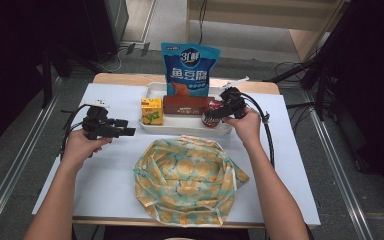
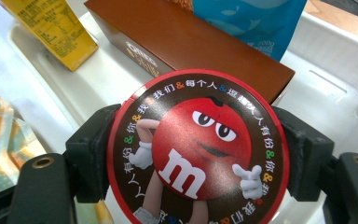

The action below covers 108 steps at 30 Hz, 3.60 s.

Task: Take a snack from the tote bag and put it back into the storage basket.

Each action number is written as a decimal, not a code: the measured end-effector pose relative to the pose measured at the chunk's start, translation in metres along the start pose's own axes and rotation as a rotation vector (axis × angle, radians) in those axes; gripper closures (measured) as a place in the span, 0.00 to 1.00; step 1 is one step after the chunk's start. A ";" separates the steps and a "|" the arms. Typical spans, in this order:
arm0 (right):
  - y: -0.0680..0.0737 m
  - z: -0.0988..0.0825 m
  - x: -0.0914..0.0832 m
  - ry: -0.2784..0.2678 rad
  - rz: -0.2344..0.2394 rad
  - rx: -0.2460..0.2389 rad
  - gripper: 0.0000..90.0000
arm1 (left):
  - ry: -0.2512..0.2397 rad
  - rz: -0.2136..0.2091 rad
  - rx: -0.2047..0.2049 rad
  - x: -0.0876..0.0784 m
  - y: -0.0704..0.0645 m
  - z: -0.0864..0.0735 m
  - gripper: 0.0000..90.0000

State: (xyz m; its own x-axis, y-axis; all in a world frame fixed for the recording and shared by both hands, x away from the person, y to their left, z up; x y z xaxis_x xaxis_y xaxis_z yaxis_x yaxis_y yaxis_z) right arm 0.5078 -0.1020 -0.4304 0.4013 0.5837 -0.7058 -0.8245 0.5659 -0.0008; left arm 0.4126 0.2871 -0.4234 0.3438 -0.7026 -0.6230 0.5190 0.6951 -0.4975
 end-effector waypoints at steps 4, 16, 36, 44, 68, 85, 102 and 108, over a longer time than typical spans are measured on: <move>0.000 -0.002 0.003 0.002 0.004 0.008 0.29 | -0.001 -0.001 -0.001 0.000 0.000 0.000 0.40; 0.000 -0.011 0.016 0.034 -0.009 0.001 0.29 | 0.000 0.000 0.000 0.000 0.000 0.000 0.40; 0.003 -0.017 0.023 0.028 -0.014 0.012 0.24 | -0.003 -0.002 -0.001 0.000 0.000 0.000 0.40; 0.004 -0.012 0.011 -0.024 0.001 0.035 0.22 | 0.000 0.002 -0.001 0.000 0.000 0.000 0.40; 0.014 -0.025 -0.032 -0.097 -0.036 0.062 0.42 | -0.013 0.007 -0.013 0.007 0.005 0.004 0.40; 0.016 -0.042 -0.039 -0.094 -0.053 0.069 0.86 | -0.019 0.019 -0.025 0.008 0.009 0.007 0.40; 0.020 -0.045 -0.033 -0.054 -0.042 0.063 0.99 | -0.015 0.024 -0.015 0.008 0.008 0.008 0.40; 0.023 -0.044 -0.032 -0.051 -0.033 0.056 0.98 | -0.015 0.023 -0.015 0.008 0.008 0.008 0.40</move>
State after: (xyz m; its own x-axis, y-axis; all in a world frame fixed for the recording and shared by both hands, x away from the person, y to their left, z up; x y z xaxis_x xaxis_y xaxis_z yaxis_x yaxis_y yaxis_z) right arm 0.4589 -0.1331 -0.4388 0.4485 0.5924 -0.6693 -0.7873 0.6163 0.0178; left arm 0.4256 0.2855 -0.4280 0.3673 -0.6882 -0.6256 0.4990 0.7135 -0.4919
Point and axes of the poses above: each handheld gripper's, and its own axes: x roughly forward along the jaws, z roughly out of its top, y roughly to its left, the point moved 3 cm from there along x, roughly forward along the jaws, and after that the axes turned 14 degrees about -x, right-handed, at the moved point
